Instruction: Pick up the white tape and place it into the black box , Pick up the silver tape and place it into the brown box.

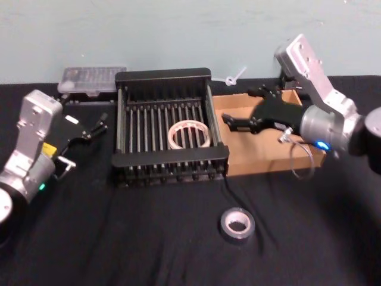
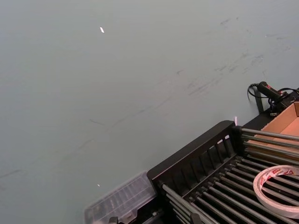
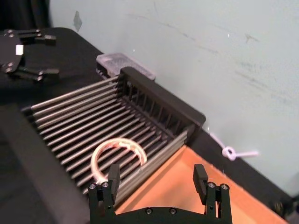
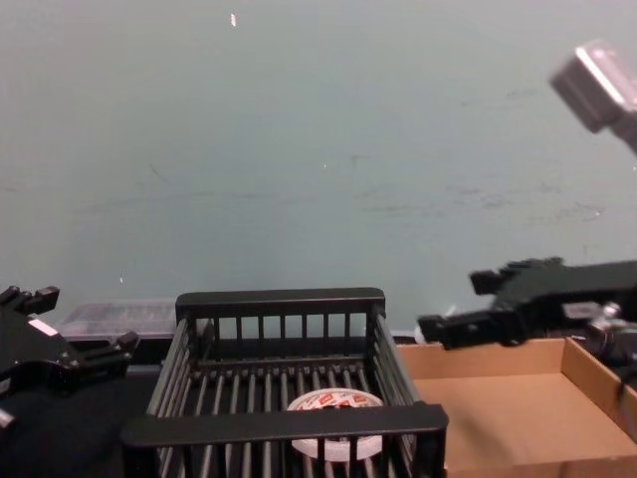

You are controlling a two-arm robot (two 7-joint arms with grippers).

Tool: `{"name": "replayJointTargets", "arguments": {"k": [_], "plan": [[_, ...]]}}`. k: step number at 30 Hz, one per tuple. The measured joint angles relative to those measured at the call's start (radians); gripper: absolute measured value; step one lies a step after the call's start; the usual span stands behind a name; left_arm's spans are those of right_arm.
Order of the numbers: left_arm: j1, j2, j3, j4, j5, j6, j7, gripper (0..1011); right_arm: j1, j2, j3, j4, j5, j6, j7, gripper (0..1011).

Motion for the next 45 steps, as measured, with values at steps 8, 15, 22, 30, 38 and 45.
{"name": "replayJointTargets", "arguments": {"k": [8, 15, 22, 30, 38, 45], "plan": [[0.0, 0.0, 0.0, 0.0, 0.0, 0.0, 0.0, 1001, -0.117, 0.095, 0.043, -0.153, 0.06, 0.055, 0.011, 1000], [0.0, 0.0, 0.0, 0.0, 0.0, 0.0, 0.0, 1001, -0.19, 0.155, 0.058, -0.238, 0.113, 0.099, 0.02, 1000], [0.0, 0.0, 0.0, 0.0, 0.0, 0.0, 0.0, 1001, -0.234, 0.204, 0.036, -0.287, 0.151, 0.151, 0.04, 1000], [0.0, 0.0, 0.0, 0.0, 0.0, 0.0, 0.0, 1001, -0.244, 0.229, 0.003, -0.297, 0.17, 0.18, 0.049, 1000], [0.0, 0.0, 0.0, 0.0, 0.0, 0.0, 0.0, 1001, -0.227, 0.249, -0.045, -0.284, 0.17, 0.209, 0.055, 1000], [0.0, 0.0, 0.0, 0.0, 0.0, 0.0, 0.0, 1001, -0.205, 0.258, -0.083, -0.266, 0.162, 0.218, 0.073, 1000]]}}
